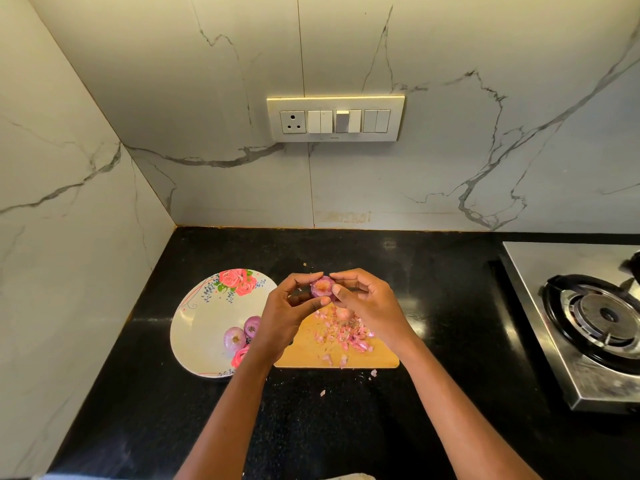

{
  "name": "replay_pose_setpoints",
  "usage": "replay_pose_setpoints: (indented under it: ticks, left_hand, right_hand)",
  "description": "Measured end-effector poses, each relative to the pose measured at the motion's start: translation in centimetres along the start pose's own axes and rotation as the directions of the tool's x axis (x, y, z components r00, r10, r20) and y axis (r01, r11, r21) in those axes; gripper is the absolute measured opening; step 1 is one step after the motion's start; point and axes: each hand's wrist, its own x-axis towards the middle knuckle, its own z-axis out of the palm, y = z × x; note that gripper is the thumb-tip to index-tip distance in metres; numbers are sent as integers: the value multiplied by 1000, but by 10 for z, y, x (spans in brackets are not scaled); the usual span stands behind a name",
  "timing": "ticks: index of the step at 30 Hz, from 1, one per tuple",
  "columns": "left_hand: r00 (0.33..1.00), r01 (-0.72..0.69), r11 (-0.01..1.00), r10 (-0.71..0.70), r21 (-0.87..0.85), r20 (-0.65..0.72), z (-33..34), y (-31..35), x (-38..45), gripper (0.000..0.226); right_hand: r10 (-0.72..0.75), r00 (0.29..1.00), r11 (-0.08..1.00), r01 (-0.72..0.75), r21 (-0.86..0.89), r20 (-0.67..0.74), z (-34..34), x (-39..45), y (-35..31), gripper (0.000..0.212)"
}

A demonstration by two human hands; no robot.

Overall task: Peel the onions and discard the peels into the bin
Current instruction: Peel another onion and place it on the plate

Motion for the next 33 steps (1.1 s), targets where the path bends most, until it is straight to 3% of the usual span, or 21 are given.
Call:
replay_pose_setpoints:
  ticks: [11,17,26,29,33]
  left_hand:
    - [999,2,1000,-2,7,-35,4,1,-3,49]
    - [999,8,1000,-9,-29,-50,5,2,-3,53]
    - [996,84,960,-86,-268,5,-2,3,-2,53]
    - [994,108,960,-101,-260,43,0,4,-1,53]
    - [988,156,929,-141,-337,68,2,4,0,52]
  right_hand:
    - [-24,997,1000,23,-10,-78,1,-4,3,30]
    - [28,997,1000,-26,17,-72,-2,0,4,22]
    - [-18,989,939,-33,-342,-146,-10,1,11,18]
    - [9,996,956,-36,-291,-91,-7,2,6,18]
    - [14,1000,998,-15,-63,-8,-3,4,1,29]
